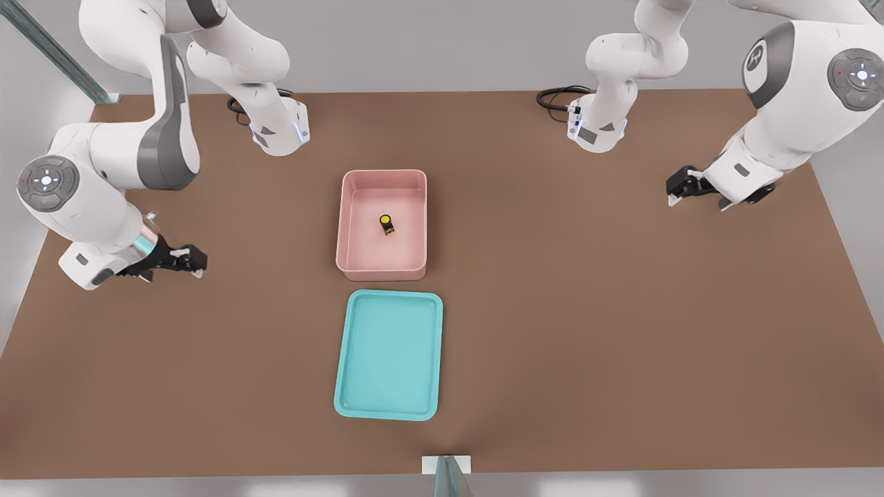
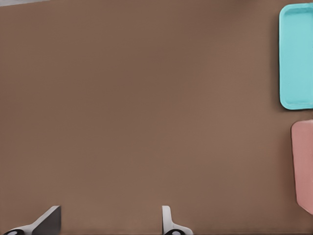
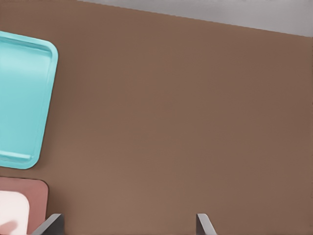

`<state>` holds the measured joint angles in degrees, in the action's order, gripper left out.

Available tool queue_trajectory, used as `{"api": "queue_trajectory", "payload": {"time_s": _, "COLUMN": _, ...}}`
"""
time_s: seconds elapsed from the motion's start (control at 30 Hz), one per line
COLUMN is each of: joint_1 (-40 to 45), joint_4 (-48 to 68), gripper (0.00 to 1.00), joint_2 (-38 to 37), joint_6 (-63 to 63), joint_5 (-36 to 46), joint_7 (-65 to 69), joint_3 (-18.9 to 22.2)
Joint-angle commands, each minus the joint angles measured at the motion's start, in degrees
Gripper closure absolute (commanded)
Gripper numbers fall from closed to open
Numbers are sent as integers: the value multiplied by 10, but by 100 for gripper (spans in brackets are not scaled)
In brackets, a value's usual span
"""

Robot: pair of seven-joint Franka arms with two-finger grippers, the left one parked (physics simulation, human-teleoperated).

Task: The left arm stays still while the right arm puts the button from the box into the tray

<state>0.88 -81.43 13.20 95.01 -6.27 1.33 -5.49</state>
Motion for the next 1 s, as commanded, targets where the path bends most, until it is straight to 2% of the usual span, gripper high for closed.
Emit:
{"api": "queue_trajectory", "payload": {"time_s": 0.0, "joint_1": -1, "joint_4": -6, "gripper": 0, "joint_2": -4, "joint_6": 8, "joint_5": -3, "joint_7": 14, "joint_3": 1}}
{"api": "queue_trajectory", "payload": {"time_s": 0.07, "joint_1": -28, "joint_4": -54, "gripper": 0, "joint_2": -5, "joint_6": 12, "joint_5": 18, "joint_7": 15, "joint_3": -12}}
{"api": "queue_trajectory", "payload": {"time_s": 0.17, "joint_1": -68, "joint_4": -199, "gripper": 0, "joint_2": -8, "joint_6": 163, "joint_5": 16, "joint_7": 3, "joint_3": -100}}
{"api": "queue_trajectory", "payload": {"time_s": 0.23, "joint_1": -88, "joint_4": -266, "gripper": 0, "joint_2": -15, "joint_6": 229, "joint_5": 1, "joint_7": -67, "joint_3": -144}}
{"api": "queue_trajectory", "payload": {"time_s": 0.37, "joint_1": -94, "joint_4": -355, "gripper": 0, "joint_2": -25, "joint_6": 308, "joint_5": -15, "joint_7": -214, "joint_3": -202}}
{"api": "queue_trajectory", "payload": {"time_s": 0.43, "joint_1": -96, "joint_4": -426, "gripper": 0, "joint_2": -33, "joint_6": 388, "joint_5": -15, "joint_7": -237, "joint_3": -213}}
{"api": "queue_trajectory", "payload": {"time_s": 0.67, "joint_1": -116, "joint_4": -472, "gripper": 0, "joint_2": -24, "joint_6": 438, "joint_5": -15, "joint_7": -428, "joint_3": -281}}
{"api": "queue_trajectory", "payload": {"time_s": 0.97, "joint_1": -133, "joint_4": -500, "gripper": 0, "joint_2": 38, "joint_6": 499, "joint_5": -80, "joint_7": -428, "joint_3": -281}}
